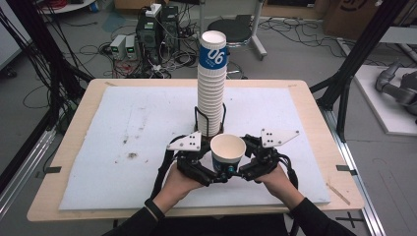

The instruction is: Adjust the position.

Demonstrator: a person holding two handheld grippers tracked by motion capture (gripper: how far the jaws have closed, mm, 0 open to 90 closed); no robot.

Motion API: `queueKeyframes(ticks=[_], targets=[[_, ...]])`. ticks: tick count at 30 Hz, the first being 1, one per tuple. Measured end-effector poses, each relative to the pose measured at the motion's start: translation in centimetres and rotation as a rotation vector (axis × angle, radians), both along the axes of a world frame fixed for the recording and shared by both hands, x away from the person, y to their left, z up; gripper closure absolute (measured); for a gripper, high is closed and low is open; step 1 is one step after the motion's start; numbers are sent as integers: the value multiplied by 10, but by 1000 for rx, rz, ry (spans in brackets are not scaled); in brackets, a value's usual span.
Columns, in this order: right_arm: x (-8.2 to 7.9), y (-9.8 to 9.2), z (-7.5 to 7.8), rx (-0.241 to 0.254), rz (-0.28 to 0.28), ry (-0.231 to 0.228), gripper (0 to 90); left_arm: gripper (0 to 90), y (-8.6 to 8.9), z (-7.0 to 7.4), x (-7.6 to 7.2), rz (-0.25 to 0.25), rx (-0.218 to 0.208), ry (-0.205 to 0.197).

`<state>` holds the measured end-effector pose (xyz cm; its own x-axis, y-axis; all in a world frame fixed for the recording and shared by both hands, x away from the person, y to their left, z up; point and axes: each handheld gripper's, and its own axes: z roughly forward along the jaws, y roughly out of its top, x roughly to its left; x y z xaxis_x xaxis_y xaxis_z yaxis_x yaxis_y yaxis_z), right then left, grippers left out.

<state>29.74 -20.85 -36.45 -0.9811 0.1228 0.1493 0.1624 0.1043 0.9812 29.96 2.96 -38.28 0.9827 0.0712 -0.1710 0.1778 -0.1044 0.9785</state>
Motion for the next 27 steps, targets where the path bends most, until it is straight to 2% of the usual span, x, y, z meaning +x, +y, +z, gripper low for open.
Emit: queueKeyframes(ticks=[5,11,14,27], targets=[[0,1,-1,-2,2,-3,230,257,1,0,0,2,0,-8],[0,1,0,-9,5,9,202,258,1,-1,0,0,9,-10],[0,0,3,3,2,17,183,259,0,-2,0,0,20,-13],[0,-2,5,20,-3,24,200,266,0,-2,0,7,38,-39]])
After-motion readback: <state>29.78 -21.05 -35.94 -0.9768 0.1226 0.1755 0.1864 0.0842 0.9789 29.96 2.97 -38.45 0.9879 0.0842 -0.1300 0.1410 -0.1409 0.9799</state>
